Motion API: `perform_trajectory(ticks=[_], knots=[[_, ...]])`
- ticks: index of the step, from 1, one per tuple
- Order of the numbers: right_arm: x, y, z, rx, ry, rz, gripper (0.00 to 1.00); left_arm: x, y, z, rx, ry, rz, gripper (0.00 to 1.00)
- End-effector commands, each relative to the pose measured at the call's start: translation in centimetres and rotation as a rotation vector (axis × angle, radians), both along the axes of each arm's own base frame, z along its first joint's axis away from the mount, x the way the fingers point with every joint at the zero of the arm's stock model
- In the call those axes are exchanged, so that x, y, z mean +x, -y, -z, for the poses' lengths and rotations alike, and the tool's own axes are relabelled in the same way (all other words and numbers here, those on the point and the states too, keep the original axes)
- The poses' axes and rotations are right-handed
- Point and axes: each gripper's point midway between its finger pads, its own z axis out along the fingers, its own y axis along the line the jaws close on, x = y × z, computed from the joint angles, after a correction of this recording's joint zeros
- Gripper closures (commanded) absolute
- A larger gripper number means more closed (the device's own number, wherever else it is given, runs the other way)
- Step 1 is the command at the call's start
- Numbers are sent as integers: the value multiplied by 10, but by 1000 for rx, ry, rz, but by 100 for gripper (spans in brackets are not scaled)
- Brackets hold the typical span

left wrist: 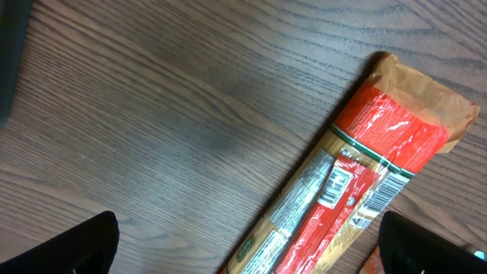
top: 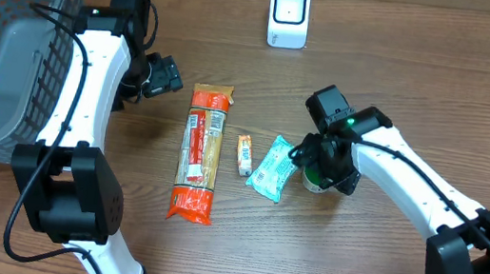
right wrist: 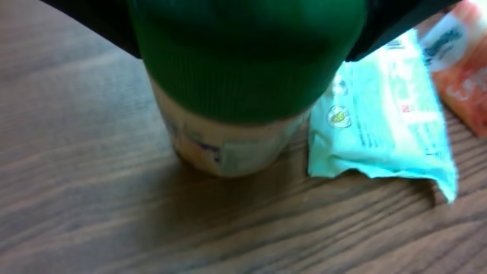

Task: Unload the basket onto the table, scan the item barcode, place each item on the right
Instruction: 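Lift the jar with the right gripper and rotate it sideways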

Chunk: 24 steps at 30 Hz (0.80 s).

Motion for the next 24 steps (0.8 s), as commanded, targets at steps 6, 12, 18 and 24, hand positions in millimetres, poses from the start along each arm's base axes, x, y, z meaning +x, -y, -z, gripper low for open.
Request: perform_trajectory(ticks=[6,12,18,24], knots=[[7,-1,7,-15,65,-216,20,-1,1,-6,2,15,10,0],[11,5,7,-54,88,-211,20,-1,1,-6,2,15,10,0],[10,5,13,-54,91,-213,12,-1,1,-6,2,15,10,0],[10,5,21,-54,110,-278,12,-1,1,-6,2,15,10,0]])
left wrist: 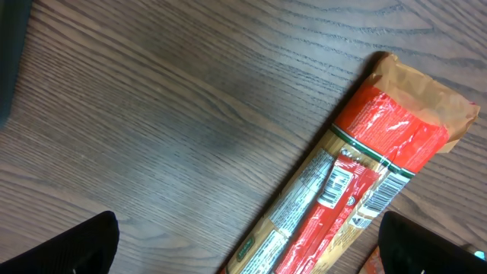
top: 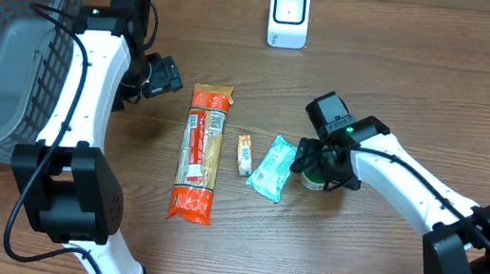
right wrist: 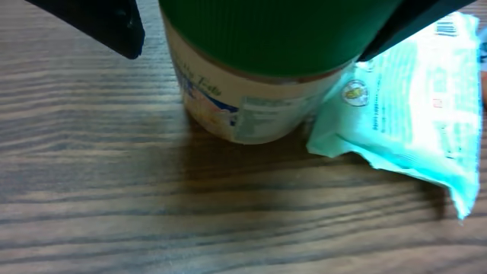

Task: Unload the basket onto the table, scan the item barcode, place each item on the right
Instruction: 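Lift the jar with the right gripper and rotate it sideways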

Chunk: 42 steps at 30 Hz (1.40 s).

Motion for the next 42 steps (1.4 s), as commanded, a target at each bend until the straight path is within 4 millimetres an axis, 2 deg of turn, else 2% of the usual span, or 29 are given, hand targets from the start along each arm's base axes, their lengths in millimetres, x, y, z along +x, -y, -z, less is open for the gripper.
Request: perform_trajectory(ticks=[1,5,8,10,11,15,22,26,31,33,36,42], knots=[[0,0,5,-14,20,-80,12,-1,1,-6,2,16,10,0],[4,-2,6,-10,40,-109,12,-1,1,-6,2,16,10,0],[6,-3,5,-9,48,-107,22,-1,1,-6,2,16,10,0],[5,-1,6,-15,42,-100,32,-1,1,-6,2,16,10,0],[5,1,6,-17,40,-90,33,-1,1,-6,2,16,10,0],[3,4,6,-19,28,-53,33,-1,1,-6,2,16,10,0],[-2,7,9,-32,9,-55,24,-1,1,-6,2,16,10,0],[-3,8,16,-30,18,-54,23,-1,1,-6,2,16,10,0],[-4,9,16,-36,14,-53,30,-1,1,-6,2,16,10,0],[-5,10,14,-41,5,-53,36,-1,1,-6,2,16,10,0],[-5,10,3,-49,-8,-52,42,-1,1,-6,2,16,10,0],[11,1,-54,-7,60,-42,61,-1,1,-6,2,16,10,0]])
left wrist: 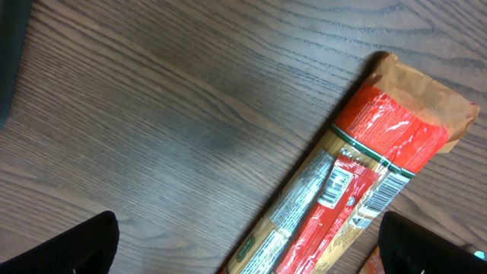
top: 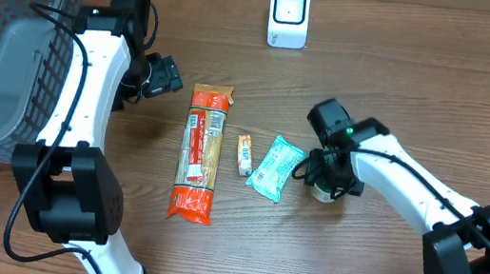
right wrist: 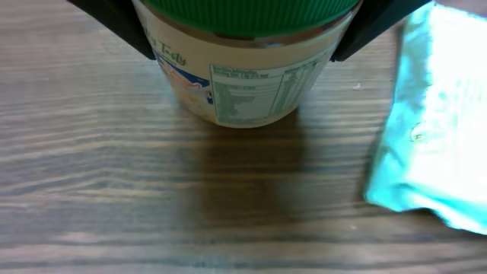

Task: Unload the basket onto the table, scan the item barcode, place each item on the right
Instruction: 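Lift the jar with the right gripper and rotate it sideways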

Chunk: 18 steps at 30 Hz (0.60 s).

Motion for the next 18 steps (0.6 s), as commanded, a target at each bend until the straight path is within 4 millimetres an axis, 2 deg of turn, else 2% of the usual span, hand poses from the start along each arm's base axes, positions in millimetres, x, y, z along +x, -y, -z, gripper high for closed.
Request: perform_trajectory(ticks=[1,3,7,10,11,14,18], knots=[[31,-16,-61,82,145,11,62,-1,1,-6,2,17,10,0],[32,-16,-82,90,159,13,63,-1,1,-6,2,17,11,0],[31,-26,-110,171,159,9,63,-1,1,-6,2,17,10,0],[29,-39,-120,289,126,11,92,-1,1,-6,2,17,10,0],[28,-42,-121,329,107,15,95,-1,1,-6,2,17,10,0],[30,-42,-128,442,55,53,96,-1,1,-6,2,17,10,0],[41,-30,-138,580,-17,232,96,-1,1,-6,2,17,9,0]])
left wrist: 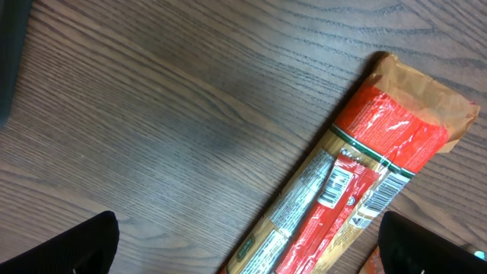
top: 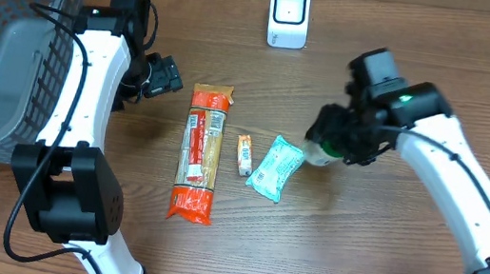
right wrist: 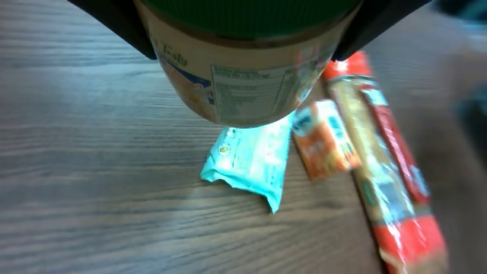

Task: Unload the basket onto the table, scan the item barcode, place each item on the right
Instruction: 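Lift the jar with the right gripper and rotate it sideways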

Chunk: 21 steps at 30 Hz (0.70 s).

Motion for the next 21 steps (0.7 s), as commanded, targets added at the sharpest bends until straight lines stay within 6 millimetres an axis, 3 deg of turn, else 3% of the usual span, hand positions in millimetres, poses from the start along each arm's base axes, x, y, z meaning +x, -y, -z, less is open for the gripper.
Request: perform_trajectory(ticks=[1,6,11,16,21], knots=[[7,-5,-30,240,-88,128,96,-1,1,-6,2,16,9,0],[1,-15,-58,481,-192,131,96,-1,2,-6,2,16,11,0],[-16,-32,-84,655,-320,103,96,-1,3,-6,2,16,16,0],[-37,-28,-84,634,-531,243,96,-1,3,-6,2,16,15,0],[-40,-32,-91,674,-563,233,96,-1,4,-6,2,16,18,0]])
